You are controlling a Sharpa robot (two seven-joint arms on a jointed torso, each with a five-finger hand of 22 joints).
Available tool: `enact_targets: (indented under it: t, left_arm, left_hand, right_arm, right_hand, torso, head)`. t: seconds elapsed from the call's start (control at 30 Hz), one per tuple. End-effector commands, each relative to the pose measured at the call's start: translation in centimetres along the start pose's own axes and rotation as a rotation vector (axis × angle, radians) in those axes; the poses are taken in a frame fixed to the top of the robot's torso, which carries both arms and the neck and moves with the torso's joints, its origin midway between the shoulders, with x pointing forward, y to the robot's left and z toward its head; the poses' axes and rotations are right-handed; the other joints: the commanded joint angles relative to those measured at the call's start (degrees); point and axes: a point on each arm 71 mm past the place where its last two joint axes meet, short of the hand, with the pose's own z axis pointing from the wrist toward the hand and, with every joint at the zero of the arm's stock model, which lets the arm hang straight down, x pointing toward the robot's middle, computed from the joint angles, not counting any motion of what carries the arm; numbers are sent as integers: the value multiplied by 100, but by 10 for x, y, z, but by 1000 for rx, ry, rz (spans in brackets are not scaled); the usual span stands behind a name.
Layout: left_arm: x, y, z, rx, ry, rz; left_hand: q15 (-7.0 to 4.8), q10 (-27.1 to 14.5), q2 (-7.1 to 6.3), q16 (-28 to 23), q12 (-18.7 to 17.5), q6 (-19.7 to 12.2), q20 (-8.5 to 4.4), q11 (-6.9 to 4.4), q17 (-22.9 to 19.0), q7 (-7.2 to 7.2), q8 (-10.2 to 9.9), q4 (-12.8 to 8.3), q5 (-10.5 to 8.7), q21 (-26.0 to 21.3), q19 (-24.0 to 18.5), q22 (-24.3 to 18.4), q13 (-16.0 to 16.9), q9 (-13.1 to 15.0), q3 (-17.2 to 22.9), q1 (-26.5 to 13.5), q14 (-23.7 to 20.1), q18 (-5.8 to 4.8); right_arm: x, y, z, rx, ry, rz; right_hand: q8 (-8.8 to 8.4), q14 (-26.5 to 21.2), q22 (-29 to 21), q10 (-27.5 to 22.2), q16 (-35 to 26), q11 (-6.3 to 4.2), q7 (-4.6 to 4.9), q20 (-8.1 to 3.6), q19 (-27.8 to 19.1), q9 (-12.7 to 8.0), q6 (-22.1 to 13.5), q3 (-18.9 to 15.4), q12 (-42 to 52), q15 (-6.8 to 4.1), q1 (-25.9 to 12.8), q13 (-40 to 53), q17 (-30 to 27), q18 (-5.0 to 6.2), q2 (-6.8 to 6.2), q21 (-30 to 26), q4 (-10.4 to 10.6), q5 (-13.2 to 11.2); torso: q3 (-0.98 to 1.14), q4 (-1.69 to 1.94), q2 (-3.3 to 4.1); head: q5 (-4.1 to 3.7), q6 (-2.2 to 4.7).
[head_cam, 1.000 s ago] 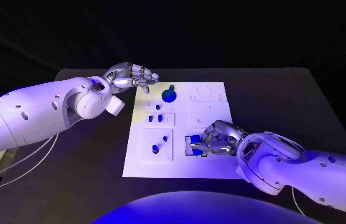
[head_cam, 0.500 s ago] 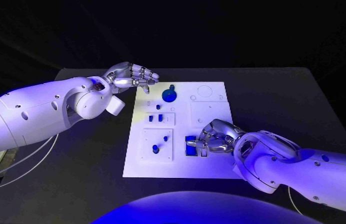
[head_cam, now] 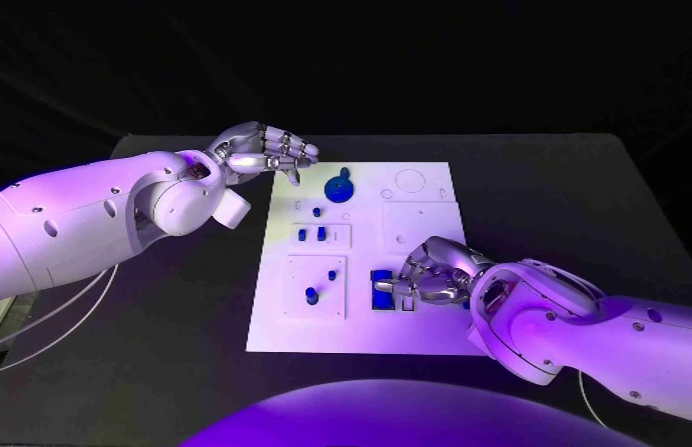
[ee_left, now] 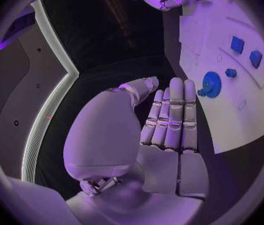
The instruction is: Assemble the parts on the task board
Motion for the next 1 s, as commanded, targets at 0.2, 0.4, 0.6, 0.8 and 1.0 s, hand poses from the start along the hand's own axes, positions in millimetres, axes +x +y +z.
enact_targets:
  t: [0.2,0.4,0.6,0.8,1.0]
  left_arm:
    - [1,-1,0,10,10,-8]
    - [0,-2,1,18,1,-7]
    - [0,-2,1,25,-5,-10]
    - [1,-2,1,27,-4,-13]
    - [1,-1,1,24,0,-15]
  left_hand:
    - [34,-54,55,-19,25,-24,25,-6,-5,8,5,-15,11,-30,-31,-11,8,7,-17,-24,-24,78]
    - [35,-55,58,-19,29,-25,26,-6,-5,8,5,-15,11,-30,-31,-12,8,7,-16,-26,-24,79]
    - [35,-53,61,-18,33,-25,26,-6,-4,8,6,-15,12,-30,-31,-12,9,7,-16,-27,-24,79]
    - [35,-53,61,-18,33,-25,26,-6,-4,8,6,-15,12,-30,-31,-12,9,7,-16,-27,-24,79]
    - [35,-53,61,-18,33,-25,26,-6,-4,8,6,-15,12,-30,-31,-12,9,7,-16,-27,-24,79]
  right_arm:
    - [-17,-7,-11,-58,-65,12]
    - [-44,-31,-24,-19,-125,-9]
    - [-60,-58,-36,42,-164,-61]
    - [-55,-73,-43,80,-161,-100]
    - [-45,-82,-45,114,-144,-131]
  right_hand:
    - [-3,489,1103,362,1,2,33,-30,116,1,-161,-170,-89,-13,501,1060,866,-45,77,-47,-17,-9]
    - [-104,486,1102,355,-6,69,111,15,108,51,-350,-333,-98,44,965,1063,848,-45,-18,-54,-25,-5]
    - [-78,484,1105,346,-11,65,102,26,109,134,-308,-411,-119,45,1205,1052,838,-46,-62,-42,-25,-2]
    - [-69,479,1100,329,-18,59,96,24,101,189,-306,-439,-159,41,1343,1025,815,-42,-65,-61,-30,0]
    - [-76,477,1097,319,-20,59,97,23,96,208,-317,-444,-183,40,1404,1009,811,-40,-53,-74,-31,0]
  torso:
    - [3,-3,-7]
    - [-4,-23,-18]
    - [0,-69,-31]
    - [10,-119,-41]
    - [24,-131,-46]
  head:
    - [-12,17]
    - [-59,27]
    - [-112,31]
    - [-152,45]
    - [-171,42]
